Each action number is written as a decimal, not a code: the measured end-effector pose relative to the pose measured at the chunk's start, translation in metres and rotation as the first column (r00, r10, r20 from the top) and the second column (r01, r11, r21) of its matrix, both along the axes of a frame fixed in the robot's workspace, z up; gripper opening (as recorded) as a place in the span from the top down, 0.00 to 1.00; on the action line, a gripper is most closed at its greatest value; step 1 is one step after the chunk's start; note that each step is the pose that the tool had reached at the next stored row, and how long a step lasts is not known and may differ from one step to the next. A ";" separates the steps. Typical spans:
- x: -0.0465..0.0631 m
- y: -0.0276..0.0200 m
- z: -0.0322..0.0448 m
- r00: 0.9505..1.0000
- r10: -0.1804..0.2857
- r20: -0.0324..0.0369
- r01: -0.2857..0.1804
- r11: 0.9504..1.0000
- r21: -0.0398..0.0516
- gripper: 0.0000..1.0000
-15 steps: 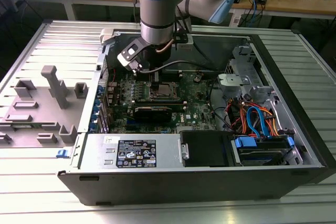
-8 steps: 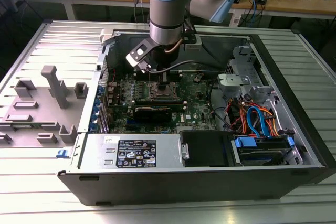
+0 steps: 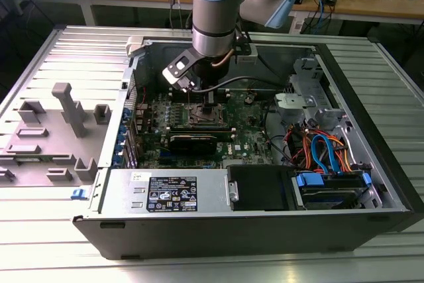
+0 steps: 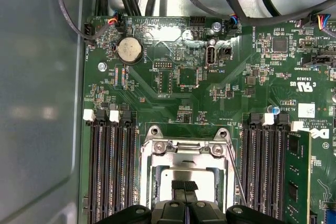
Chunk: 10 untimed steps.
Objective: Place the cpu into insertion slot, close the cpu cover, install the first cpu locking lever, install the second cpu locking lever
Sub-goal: 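Install the first cpu locking lever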
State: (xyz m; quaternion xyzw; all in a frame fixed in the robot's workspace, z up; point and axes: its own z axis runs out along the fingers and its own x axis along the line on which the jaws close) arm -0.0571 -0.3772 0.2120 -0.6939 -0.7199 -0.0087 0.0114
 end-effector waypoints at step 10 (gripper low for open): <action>0.000 0.0000 0.0010 1.000 0.000 0.000 0.000 1.000 0.000 0.89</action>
